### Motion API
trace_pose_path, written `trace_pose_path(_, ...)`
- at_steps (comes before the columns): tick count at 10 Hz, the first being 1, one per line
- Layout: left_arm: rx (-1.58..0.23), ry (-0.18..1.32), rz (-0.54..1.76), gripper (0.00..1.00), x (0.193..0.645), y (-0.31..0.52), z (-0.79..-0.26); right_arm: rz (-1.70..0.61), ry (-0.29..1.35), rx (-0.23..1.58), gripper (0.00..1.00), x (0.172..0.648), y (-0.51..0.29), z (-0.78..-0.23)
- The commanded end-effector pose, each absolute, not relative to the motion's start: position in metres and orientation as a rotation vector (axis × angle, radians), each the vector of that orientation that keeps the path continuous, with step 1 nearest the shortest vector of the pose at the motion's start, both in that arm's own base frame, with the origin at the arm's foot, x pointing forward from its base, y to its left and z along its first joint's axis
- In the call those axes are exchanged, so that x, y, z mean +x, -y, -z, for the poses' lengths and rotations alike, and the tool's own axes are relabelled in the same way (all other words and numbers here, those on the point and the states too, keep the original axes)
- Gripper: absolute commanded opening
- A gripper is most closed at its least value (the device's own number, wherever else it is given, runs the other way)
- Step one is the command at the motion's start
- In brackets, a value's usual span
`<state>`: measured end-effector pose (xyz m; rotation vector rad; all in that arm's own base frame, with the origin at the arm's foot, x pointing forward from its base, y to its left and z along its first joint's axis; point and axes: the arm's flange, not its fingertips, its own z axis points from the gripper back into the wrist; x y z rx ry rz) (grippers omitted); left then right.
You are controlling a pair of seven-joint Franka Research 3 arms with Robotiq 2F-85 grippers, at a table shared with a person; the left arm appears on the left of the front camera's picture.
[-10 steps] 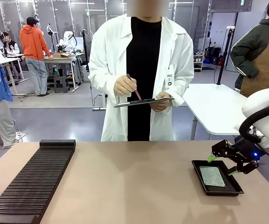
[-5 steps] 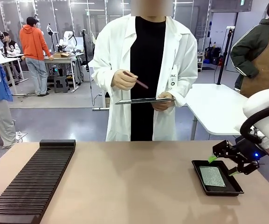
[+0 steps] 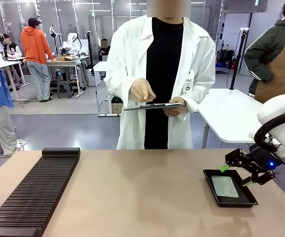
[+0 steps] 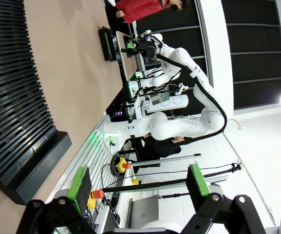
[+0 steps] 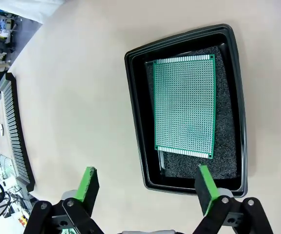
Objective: Inspect the PCB.
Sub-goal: Place the Blank PCB in the ESD tray.
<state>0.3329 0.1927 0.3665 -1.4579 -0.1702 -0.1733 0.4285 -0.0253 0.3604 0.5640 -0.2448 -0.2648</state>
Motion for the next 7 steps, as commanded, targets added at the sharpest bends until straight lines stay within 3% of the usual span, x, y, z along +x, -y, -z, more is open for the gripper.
trace_pose_path(1, -1.446, 0.165, 0.171, 1.00, 0.331, -0.192, -0.369, 0.257, 0.249, 0.568, 1.00, 0.431, 0.024, -0.358)
trace_pose_path(3, -1.446, 0.165, 0.171, 1.00, 0.331, -0.192, -0.369, 0.265, 0.245, 0.564, 1.00, 0.428, 0.025, -0.360)
trace_pose_path(5, -1.446, 0.165, 0.171, 1.00, 0.331, -0.192, -0.369, 0.255, 0.150, 0.697, 1.00, 0.408, 0.039, -0.419)
trace_pose_path(7, -1.446, 0.165, 0.171, 1.00, 0.331, -0.192, -0.369, 0.217, 0.044, 0.895, 1.00, 0.386, 0.059, -0.434)
